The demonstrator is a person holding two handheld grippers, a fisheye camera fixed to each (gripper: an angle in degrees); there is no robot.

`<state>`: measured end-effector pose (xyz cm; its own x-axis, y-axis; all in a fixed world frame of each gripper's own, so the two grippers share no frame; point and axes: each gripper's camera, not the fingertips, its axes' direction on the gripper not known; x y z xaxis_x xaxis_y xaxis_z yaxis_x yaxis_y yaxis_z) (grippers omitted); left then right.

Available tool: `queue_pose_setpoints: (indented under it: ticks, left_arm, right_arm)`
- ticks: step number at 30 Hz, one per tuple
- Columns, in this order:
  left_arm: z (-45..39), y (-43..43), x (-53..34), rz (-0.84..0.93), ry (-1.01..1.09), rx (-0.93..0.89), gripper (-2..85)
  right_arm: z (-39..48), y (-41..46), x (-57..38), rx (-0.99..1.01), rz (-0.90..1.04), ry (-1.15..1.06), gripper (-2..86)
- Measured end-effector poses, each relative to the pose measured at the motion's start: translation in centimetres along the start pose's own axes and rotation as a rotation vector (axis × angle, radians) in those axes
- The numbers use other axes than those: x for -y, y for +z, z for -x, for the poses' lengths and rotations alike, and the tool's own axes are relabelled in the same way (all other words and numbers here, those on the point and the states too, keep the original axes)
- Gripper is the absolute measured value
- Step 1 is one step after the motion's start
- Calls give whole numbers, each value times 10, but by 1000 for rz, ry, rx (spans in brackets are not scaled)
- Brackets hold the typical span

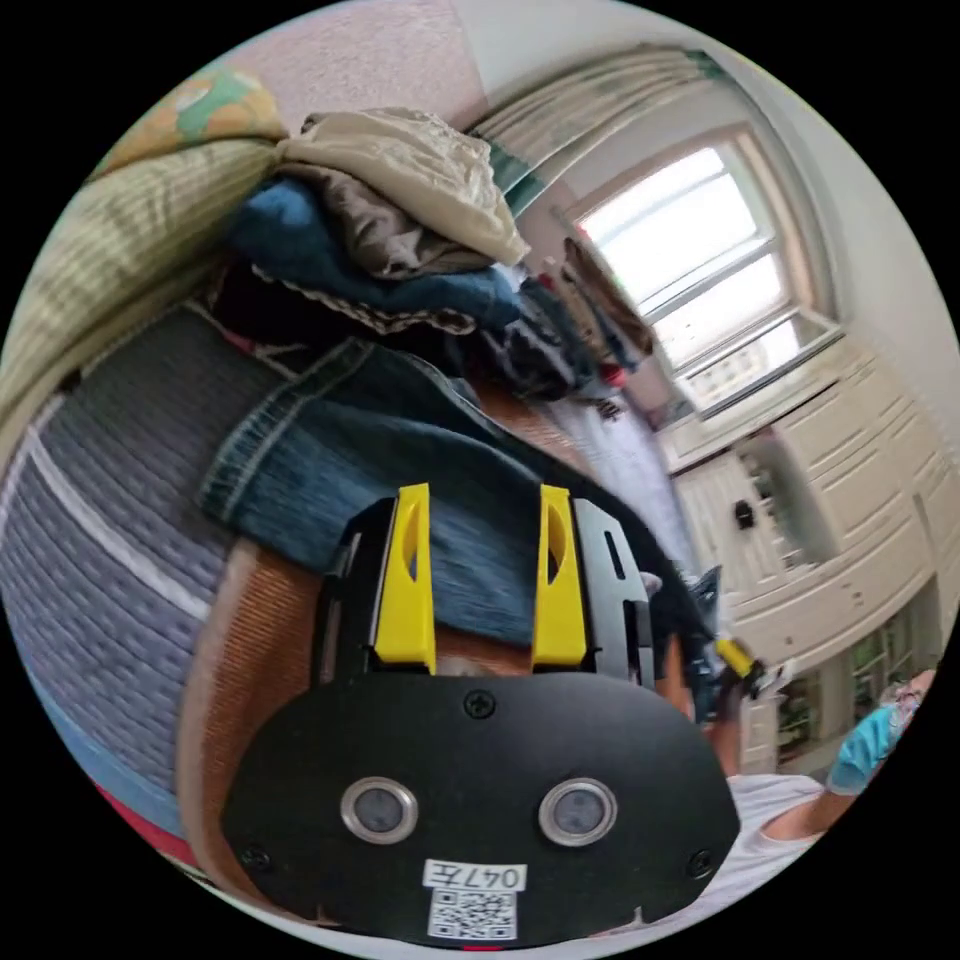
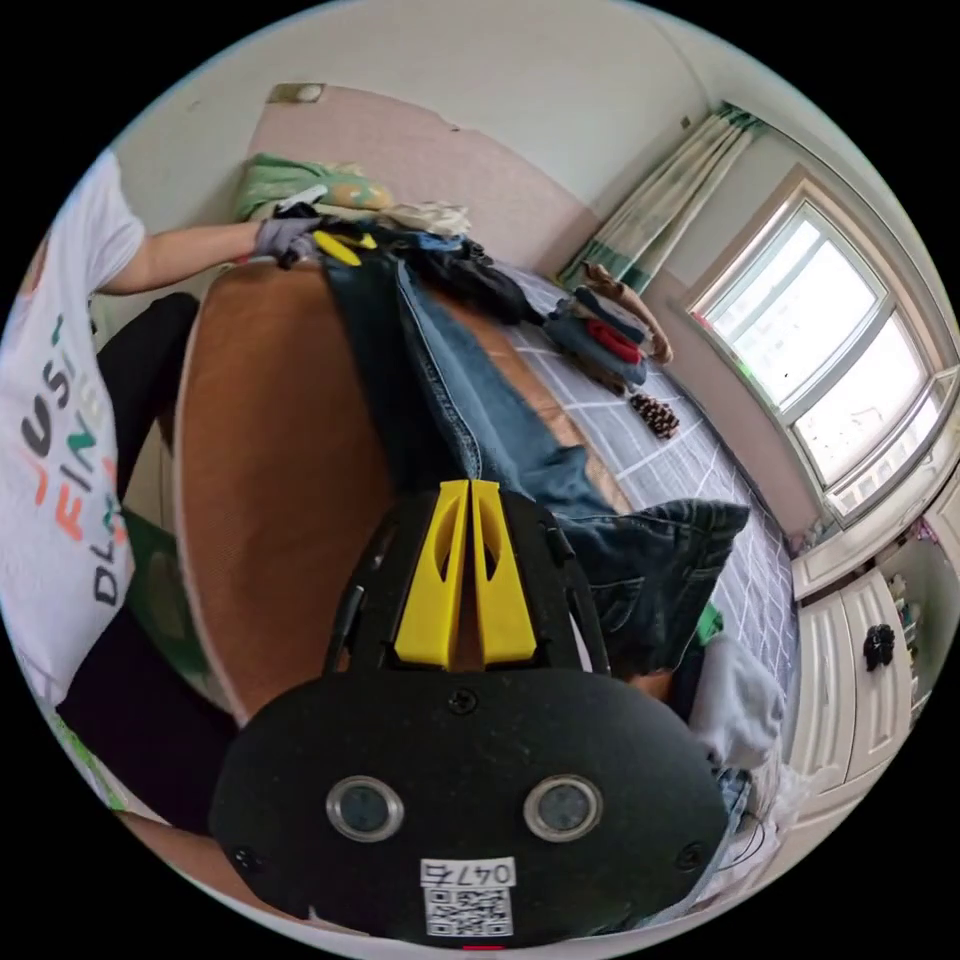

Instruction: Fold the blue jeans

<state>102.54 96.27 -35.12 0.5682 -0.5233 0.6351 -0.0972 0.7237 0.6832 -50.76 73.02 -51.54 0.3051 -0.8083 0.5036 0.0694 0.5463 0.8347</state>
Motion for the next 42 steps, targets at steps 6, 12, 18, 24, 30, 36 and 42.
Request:
queue_pose_setpoints:
  ticks: [6, 12, 18, 24, 30, 36, 42]
  left_arm:
    - [15, -15, -26, -59, -164, -29, 159]
    - [2, -45, -29, -41, -171, 309, 8]
    - [-23, -137, -82, 68, 42, 280, -6]
    - [62, -191, -154, 187, -85, 78, -6]
    - [77, -235, -182, 104, -136, -18, -9]
    - [75, -246, -185, 90, -164, -23, -9]
    - [40, -249, -176, 163, -95, 42, -9]
  right_arm:
    - [88, -14, -86, 105, 129, 93, -5]
    - [72, -23, -151, 155, 56, 205, -4]
    - [59, -78, -222, 189, 74, 199, -4]
    - [66, -60, -335, 196, 257, 377, 16]
    - [-10, -114, -551, -34, 135, 1107, 71]
    - [-10, -65, -683, 14, 188, 1398, 86]
    - [-24, -109, -689, -46, 89, 1249, 9]
